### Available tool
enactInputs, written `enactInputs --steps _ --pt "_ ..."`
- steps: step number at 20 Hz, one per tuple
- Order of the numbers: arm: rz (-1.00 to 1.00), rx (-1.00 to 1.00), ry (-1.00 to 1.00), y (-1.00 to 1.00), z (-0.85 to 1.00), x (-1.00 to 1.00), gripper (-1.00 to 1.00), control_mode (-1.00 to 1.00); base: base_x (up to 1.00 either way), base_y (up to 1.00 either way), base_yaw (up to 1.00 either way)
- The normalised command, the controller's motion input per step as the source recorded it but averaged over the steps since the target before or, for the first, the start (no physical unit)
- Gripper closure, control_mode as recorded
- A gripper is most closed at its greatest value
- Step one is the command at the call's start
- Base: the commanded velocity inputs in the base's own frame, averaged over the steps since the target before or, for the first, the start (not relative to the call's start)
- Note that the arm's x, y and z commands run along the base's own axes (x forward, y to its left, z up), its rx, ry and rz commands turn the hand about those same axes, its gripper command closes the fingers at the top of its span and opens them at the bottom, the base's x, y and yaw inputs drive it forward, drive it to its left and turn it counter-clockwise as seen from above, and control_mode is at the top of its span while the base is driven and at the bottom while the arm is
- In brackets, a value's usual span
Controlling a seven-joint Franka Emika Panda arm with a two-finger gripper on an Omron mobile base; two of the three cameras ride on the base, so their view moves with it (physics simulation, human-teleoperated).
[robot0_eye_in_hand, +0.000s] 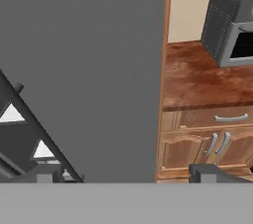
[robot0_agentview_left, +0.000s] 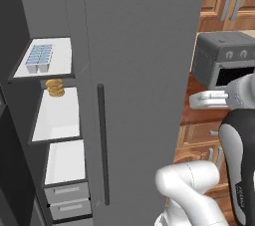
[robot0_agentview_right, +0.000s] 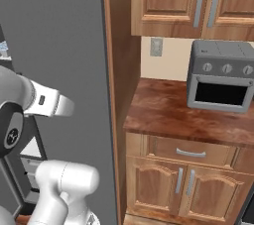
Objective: Open the freezer door, pick up the ice cube tray from the freezer, and place it on the dining counter.
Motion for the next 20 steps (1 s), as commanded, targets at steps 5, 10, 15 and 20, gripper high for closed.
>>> enactInputs --steps 5,10,15,20 --pt "-0.06 0.03 0.0 -0.42 -0.07 -0.01 -1.0 -1.0 0.0 0.0 0.0" --pt "0.0 0.0 0.0 -0.13 -0.01 -0.02 -1.0 -1.0 0.0 0.0 0.0" --pt "0.0 0.0 0.0 0.0 -0.03 -0.12 -1.0 1.0 -0.32 0.25 0.0" --pt "0.0 0.0 0.0 0.0 0.0 0.0 -1.0 1.0 -0.55 0.99 0.07"
